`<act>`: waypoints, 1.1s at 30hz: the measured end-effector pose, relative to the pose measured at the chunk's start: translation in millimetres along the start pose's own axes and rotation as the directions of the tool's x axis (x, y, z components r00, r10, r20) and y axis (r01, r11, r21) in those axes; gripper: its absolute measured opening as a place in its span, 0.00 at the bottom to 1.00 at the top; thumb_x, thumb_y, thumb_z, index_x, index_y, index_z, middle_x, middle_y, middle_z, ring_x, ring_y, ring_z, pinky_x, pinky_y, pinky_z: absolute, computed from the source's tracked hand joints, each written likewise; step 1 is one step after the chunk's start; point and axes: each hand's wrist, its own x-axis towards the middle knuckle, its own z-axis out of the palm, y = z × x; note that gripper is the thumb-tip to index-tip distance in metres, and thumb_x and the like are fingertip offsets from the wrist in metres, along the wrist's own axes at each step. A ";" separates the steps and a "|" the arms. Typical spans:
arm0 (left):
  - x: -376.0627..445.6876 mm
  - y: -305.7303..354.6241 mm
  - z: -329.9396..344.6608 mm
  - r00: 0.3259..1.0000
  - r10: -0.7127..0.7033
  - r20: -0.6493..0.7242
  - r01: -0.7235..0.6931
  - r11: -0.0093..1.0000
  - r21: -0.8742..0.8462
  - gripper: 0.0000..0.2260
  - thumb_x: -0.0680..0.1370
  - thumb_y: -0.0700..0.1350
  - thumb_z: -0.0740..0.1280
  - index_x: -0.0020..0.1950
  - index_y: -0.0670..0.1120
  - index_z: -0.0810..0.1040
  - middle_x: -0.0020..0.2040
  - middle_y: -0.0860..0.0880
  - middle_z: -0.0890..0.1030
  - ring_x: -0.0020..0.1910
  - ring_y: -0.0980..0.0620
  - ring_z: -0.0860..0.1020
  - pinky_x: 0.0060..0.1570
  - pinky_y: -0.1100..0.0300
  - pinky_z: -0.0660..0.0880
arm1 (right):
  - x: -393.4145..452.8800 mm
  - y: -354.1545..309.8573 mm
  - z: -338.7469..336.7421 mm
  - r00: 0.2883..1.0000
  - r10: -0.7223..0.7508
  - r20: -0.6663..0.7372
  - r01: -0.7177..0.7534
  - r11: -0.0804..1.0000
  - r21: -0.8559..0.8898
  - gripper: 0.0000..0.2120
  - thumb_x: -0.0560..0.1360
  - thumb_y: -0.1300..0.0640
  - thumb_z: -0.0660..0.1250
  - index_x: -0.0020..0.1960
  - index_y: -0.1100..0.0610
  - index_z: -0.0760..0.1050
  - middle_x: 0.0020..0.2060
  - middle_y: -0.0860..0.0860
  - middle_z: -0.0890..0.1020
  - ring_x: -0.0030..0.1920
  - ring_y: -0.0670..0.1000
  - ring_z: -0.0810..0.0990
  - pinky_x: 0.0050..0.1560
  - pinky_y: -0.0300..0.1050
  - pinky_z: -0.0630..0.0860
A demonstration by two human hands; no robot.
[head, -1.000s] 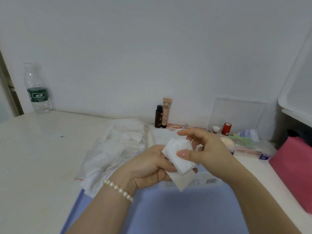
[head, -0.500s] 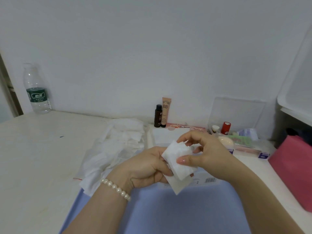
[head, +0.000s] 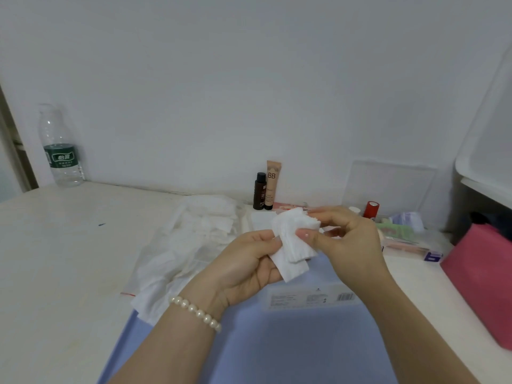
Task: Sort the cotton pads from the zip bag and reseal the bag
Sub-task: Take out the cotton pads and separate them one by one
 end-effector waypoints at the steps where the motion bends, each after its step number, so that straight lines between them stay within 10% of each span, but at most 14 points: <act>1: 0.8 -1.0 0.4 1.000 0.008 -0.023 -0.008 1.000 -0.010 0.13 0.80 0.36 0.56 0.60 0.34 0.75 0.57 0.36 0.80 0.50 0.44 0.82 0.53 0.50 0.78 | 0.0 -0.5 0.5 1.000 0.000 -0.006 0.000 1.000 0.026 0.15 0.64 0.66 0.75 0.36 0.46 0.80 0.41 0.40 0.82 0.41 0.37 0.79 0.40 0.29 0.74; 12: -1.2 3.7 -0.1 0.998 0.014 -0.057 -0.021 0.994 -0.108 0.12 0.79 0.35 0.57 0.59 0.34 0.75 0.56 0.35 0.80 0.51 0.41 0.82 0.52 0.48 0.78 | 13.2 0.0 -31.2 0.965 0.240 0.109 -0.256 0.750 0.610 0.16 0.57 0.58 0.74 0.43 0.60 0.76 0.38 0.51 0.84 0.42 0.52 0.82 0.38 0.41 0.80; 15: -0.1 2.5 -0.4 0.997 0.029 -0.066 -0.033 0.997 -0.072 0.13 0.79 0.36 0.57 0.60 0.33 0.74 0.58 0.35 0.79 0.54 0.42 0.81 0.53 0.49 0.78 | 9.7 -3.3 -31.7 0.922 0.183 0.340 -0.354 0.753 0.555 0.32 0.47 0.50 0.83 0.47 0.63 0.80 0.44 0.58 0.84 0.44 0.55 0.84 0.40 0.43 0.81; 18: 1.9 0.1 0.1 0.998 0.035 -0.046 -0.037 0.998 -0.048 0.14 0.80 0.36 0.56 0.63 0.33 0.73 0.61 0.34 0.77 0.60 0.40 0.77 0.54 0.49 0.77 | 1.6 -7.5 -17.5 0.871 0.187 0.455 -0.393 0.820 0.415 0.26 0.48 0.51 0.83 0.42 0.60 0.83 0.41 0.58 0.85 0.41 0.53 0.84 0.37 0.41 0.80; 33: 1.4 -2.7 7.3 1.000 -0.006 0.019 0.010 0.981 -0.196 0.18 0.81 0.44 0.52 0.64 0.36 0.72 0.62 0.37 0.77 0.63 0.41 0.75 0.63 0.48 0.71 | -3.1 -4.5 1.2 0.941 0.248 0.228 -0.300 0.926 0.230 0.08 0.62 0.66 0.75 0.40 0.59 0.80 0.34 0.50 0.85 0.36 0.46 0.83 0.39 0.37 0.80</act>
